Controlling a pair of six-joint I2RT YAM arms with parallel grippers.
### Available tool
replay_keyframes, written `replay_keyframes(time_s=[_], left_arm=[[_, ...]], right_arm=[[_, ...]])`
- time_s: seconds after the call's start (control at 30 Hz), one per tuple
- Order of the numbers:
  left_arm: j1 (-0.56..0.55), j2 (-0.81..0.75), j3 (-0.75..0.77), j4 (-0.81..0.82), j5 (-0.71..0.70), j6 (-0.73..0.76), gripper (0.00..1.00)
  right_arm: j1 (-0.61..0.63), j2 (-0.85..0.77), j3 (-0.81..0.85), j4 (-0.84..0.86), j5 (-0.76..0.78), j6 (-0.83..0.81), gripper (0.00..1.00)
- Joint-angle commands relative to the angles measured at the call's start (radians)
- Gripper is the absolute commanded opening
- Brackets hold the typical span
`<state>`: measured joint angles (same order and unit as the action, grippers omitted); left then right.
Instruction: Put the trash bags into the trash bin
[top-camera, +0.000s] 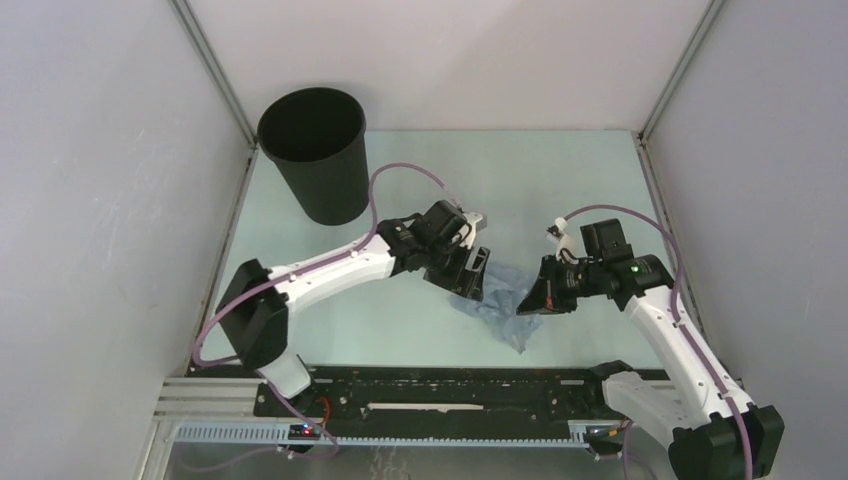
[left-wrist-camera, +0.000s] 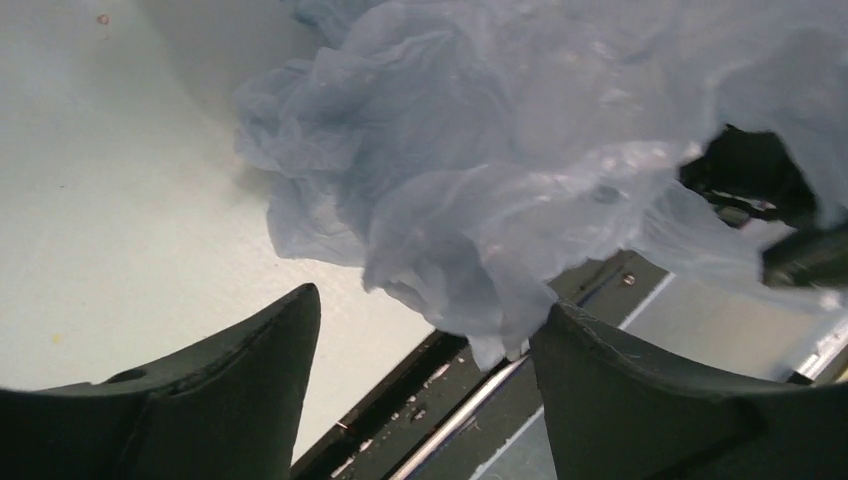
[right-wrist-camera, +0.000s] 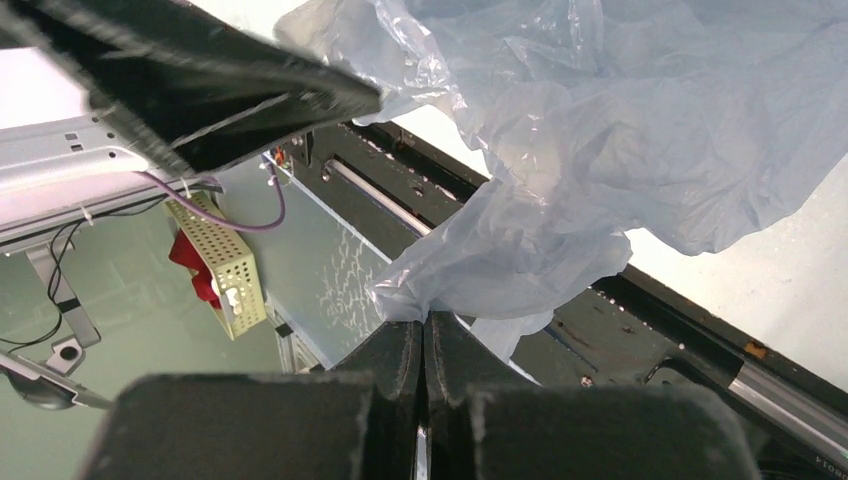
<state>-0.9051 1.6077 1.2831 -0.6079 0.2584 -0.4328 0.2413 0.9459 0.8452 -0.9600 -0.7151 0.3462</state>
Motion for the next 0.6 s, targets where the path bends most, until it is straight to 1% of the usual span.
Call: replay_keyframes(time_s=[0.0, 0.03, 0.07, 0.1, 0.17, 0.23, 0.27, 0.3, 0.33, 0.37, 0.4, 0.43, 0.47, 0.5, 0.53, 0.57], left_arm=[[0.010, 0.048, 0.054, 0.008, -0.073, -0.029, 0.73], [0.012, 0.065, 0.078, -0.011, -0.100, -0.029, 0.67], [0.017, 0.083, 0.111, -0.041, -0.126, -0.028, 0.58], [0.027, 0.101, 0.151, -0.079, -0.149, -0.025, 0.45], [0.054, 0.126, 0.252, -0.161, -0.222, -0.015, 0.24], [0.092, 0.138, 0.400, -0.246, -0.271, 0.001, 0.09], [0.112, 0.142, 0.499, -0.295, -0.308, 0.004, 0.04], [0.127, 0.148, 0.628, -0.351, -0.340, 0.009, 0.01], [0.133, 0.155, 0.768, -0.400, -0.371, 0.017, 0.00], [0.127, 0.167, 0.994, -0.456, -0.402, 0.034, 0.00], [0.110, 0.170, 1.153, -0.473, -0.436, 0.057, 0.00], [0.082, 0.156, 1.251, -0.459, -0.475, 0.087, 0.00], [0.049, 0.117, 1.272, -0.407, -0.522, 0.130, 0.02], [0.017, 0.059, 1.216, -0.334, -0.584, 0.167, 0.04], [-0.010, -0.010, 1.103, -0.249, -0.633, 0.202, 0.07], [-0.024, -0.092, 0.933, -0.146, -0.681, 0.202, 0.09]], right_arm=[[-0.005, 0.007, 0.002, 0.032, -0.014, 0.022, 0.00], [-0.005, 0.014, 0.002, 0.040, -0.007, 0.030, 0.00], [-0.005, 0.025, 0.005, 0.046, 0.002, 0.038, 0.00], [-0.005, 0.036, 0.015, 0.052, 0.011, 0.045, 0.00], [-0.011, 0.082, 0.065, 0.048, 0.047, 0.050, 0.00], [-0.025, 0.156, 0.174, 0.020, 0.075, 0.039, 0.00], [-0.034, 0.196, 0.268, -0.013, 0.083, 0.033, 0.00], [-0.038, 0.238, 0.387, -0.057, 0.098, 0.025, 0.00], [-0.032, 0.273, 0.533, -0.114, 0.131, 0.015, 0.00], [-0.007, 0.313, 0.715, -0.176, 0.178, 0.005, 0.00], [0.024, 0.342, 0.894, -0.227, 0.236, -0.005, 0.00], [0.058, 0.363, 1.085, -0.274, 0.290, -0.017, 0.00], [0.097, 0.374, 1.273, -0.279, 0.334, -0.036, 0.00], [0.137, 0.366, 1.337, -0.254, 0.370, -0.050, 0.00], [0.165, 0.341, 1.323, -0.194, 0.381, -0.062, 0.00], [0.183, 0.289, 1.228, -0.104, 0.373, -0.068, 0.00]])
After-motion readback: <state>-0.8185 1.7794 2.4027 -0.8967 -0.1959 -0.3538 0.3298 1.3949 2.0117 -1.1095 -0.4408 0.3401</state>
